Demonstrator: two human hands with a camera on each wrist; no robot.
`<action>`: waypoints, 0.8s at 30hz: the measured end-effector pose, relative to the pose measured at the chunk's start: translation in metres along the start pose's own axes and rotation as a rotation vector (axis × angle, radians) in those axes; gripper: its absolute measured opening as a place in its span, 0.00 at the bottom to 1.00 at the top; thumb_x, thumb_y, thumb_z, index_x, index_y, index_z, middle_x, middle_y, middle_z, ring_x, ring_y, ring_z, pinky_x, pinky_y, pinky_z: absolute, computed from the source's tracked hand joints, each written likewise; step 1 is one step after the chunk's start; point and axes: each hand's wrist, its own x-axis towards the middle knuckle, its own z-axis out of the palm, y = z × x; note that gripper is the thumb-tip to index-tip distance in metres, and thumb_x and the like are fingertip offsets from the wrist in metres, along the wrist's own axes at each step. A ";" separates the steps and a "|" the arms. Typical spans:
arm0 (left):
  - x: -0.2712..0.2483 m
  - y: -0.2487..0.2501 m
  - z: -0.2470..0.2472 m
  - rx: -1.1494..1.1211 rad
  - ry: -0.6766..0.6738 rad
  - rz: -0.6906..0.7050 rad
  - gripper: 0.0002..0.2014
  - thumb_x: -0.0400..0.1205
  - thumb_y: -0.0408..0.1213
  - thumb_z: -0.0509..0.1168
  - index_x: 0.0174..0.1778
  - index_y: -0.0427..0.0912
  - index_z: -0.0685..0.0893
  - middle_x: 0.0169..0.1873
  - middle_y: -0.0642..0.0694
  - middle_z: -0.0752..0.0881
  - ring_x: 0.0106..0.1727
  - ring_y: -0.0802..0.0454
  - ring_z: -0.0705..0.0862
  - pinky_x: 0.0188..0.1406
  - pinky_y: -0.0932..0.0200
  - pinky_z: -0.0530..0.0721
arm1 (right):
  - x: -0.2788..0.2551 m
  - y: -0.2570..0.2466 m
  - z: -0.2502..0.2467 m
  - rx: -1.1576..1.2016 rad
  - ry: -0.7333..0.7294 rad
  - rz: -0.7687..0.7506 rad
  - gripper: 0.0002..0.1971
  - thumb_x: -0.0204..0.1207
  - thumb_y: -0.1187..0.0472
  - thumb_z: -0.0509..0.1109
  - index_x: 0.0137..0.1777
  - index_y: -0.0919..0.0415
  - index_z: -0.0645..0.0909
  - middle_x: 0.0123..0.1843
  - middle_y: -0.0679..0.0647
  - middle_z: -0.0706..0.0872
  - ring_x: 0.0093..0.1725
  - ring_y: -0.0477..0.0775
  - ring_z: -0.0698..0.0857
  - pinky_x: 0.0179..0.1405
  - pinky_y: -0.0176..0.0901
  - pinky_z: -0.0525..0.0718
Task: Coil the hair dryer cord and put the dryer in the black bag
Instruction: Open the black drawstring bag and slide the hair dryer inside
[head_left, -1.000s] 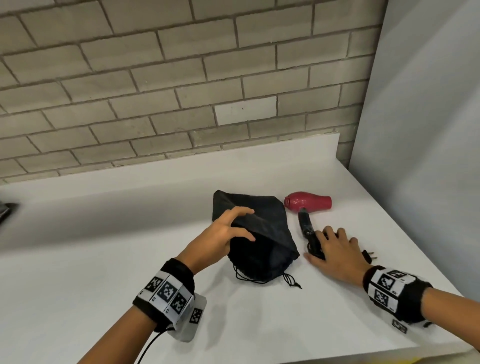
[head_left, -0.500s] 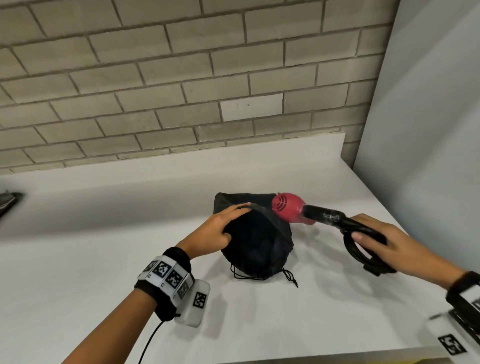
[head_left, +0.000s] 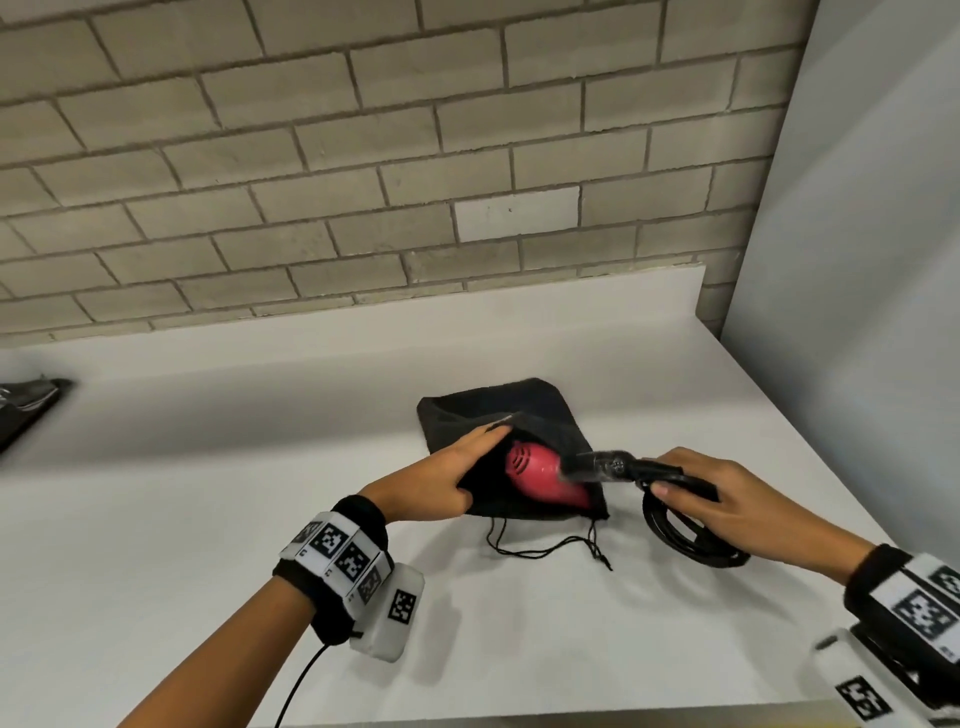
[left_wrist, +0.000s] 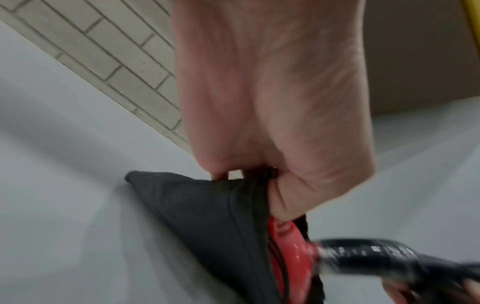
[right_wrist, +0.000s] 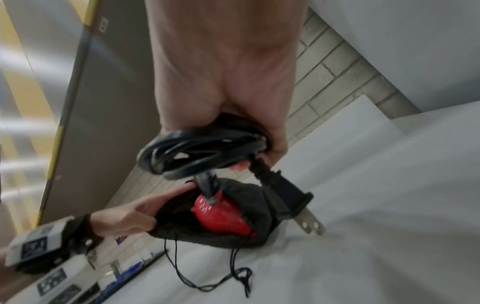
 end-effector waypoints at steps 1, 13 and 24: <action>0.001 0.003 0.004 0.009 -0.009 0.004 0.47 0.68 0.16 0.57 0.82 0.48 0.48 0.81 0.51 0.53 0.80 0.58 0.52 0.78 0.61 0.55 | 0.004 -0.001 0.004 -0.020 0.046 -0.006 0.07 0.79 0.55 0.67 0.44 0.39 0.83 0.36 0.42 0.82 0.31 0.39 0.79 0.33 0.27 0.72; 0.030 0.022 0.003 0.030 -0.078 -0.002 0.47 0.70 0.16 0.58 0.82 0.46 0.44 0.77 0.45 0.60 0.73 0.53 0.65 0.67 0.75 0.64 | 0.053 -0.022 0.066 -0.803 -0.042 -0.383 0.23 0.75 0.44 0.58 0.65 0.56 0.76 0.55 0.55 0.80 0.48 0.56 0.79 0.41 0.43 0.81; 0.012 0.006 0.005 -0.028 -0.062 -0.055 0.47 0.71 0.17 0.58 0.82 0.49 0.43 0.76 0.48 0.59 0.75 0.52 0.62 0.68 0.73 0.65 | 0.074 -0.023 0.080 -0.778 0.041 -0.086 0.28 0.78 0.47 0.65 0.74 0.60 0.70 0.66 0.63 0.75 0.63 0.66 0.74 0.60 0.55 0.78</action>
